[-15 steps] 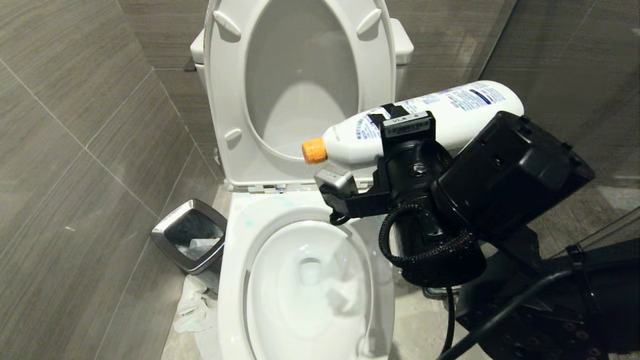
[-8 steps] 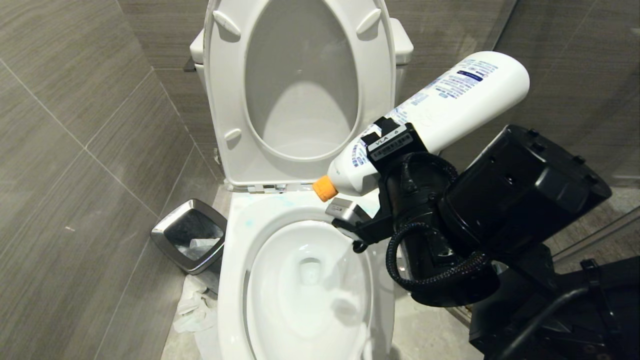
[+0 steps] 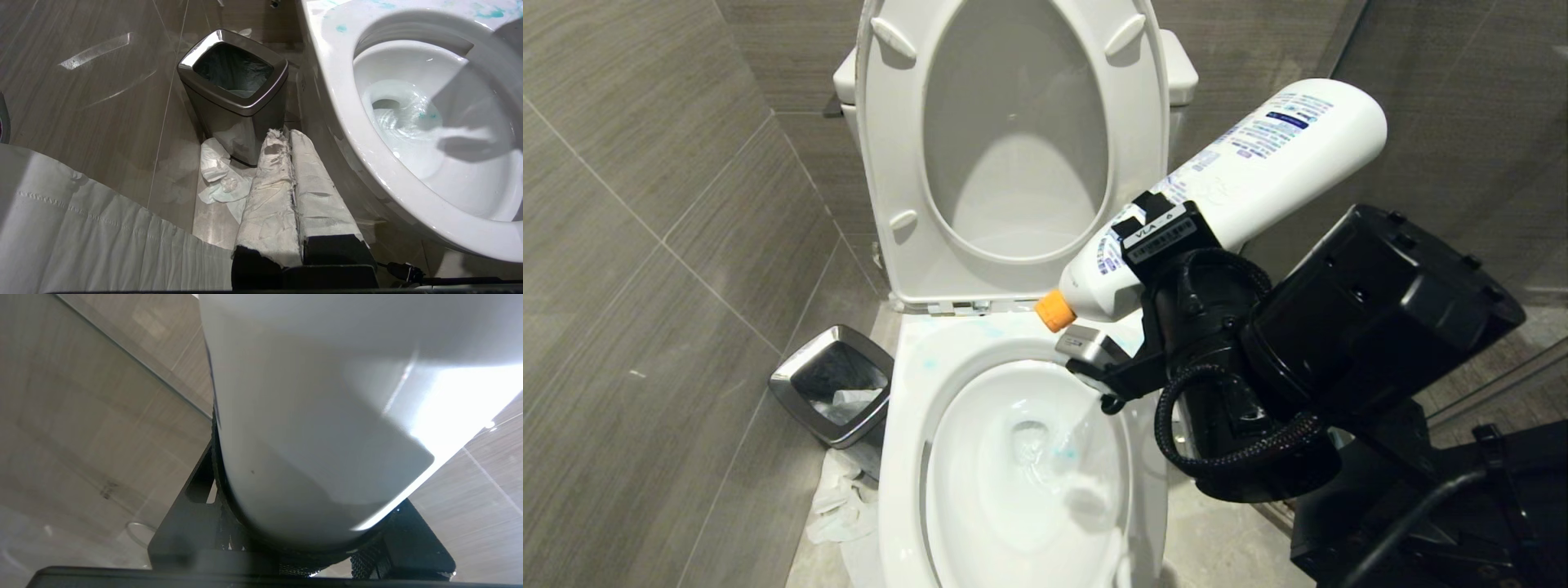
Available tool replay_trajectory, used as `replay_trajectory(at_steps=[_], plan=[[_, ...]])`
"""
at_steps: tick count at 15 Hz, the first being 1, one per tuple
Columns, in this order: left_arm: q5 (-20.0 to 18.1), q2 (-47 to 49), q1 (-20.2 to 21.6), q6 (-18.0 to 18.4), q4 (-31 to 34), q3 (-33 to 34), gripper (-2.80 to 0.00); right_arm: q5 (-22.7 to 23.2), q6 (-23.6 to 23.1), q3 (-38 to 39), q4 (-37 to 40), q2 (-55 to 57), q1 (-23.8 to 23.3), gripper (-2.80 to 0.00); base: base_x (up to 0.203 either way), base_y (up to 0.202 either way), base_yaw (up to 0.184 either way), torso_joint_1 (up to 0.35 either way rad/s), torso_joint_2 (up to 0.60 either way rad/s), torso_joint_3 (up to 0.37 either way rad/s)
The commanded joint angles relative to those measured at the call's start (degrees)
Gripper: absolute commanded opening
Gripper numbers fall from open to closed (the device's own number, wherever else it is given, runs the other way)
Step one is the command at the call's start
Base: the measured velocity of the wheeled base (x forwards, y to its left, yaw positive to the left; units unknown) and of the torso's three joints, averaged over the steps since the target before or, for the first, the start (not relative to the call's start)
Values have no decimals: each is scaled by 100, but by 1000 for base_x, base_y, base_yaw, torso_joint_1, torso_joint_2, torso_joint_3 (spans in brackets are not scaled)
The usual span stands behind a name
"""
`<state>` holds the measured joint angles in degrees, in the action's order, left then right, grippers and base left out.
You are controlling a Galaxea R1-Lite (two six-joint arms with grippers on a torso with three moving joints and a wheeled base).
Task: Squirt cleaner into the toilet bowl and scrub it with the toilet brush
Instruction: Pour in the cleaning agent
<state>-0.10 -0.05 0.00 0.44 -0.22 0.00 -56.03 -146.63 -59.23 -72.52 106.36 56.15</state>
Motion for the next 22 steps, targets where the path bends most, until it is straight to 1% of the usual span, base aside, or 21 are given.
replay_trajectory(at_steps=[1,4,7,10,22], plan=[[1,5,0,0,-4,9,-280,-22,-151,-27,-45,15,52,-280,0,0,0,0,0,0],[1,5,0,0,-4,9,-280,-22,-114,-73,-71,121,109,-280,0,0,0,0,0,0],[1,5,0,0,-4,9,-280,-26,-153,-168,-502,372,187,-280,0,0,0,0,0,0],[1,5,0,0,-4,9,-280,-31,-326,-282,-527,465,230,-280,0,0,0,0,0,0],[1,5,0,0,-4,9,-280,-22,-324,-343,-544,543,238,-280,0,0,0,0,0,0]])
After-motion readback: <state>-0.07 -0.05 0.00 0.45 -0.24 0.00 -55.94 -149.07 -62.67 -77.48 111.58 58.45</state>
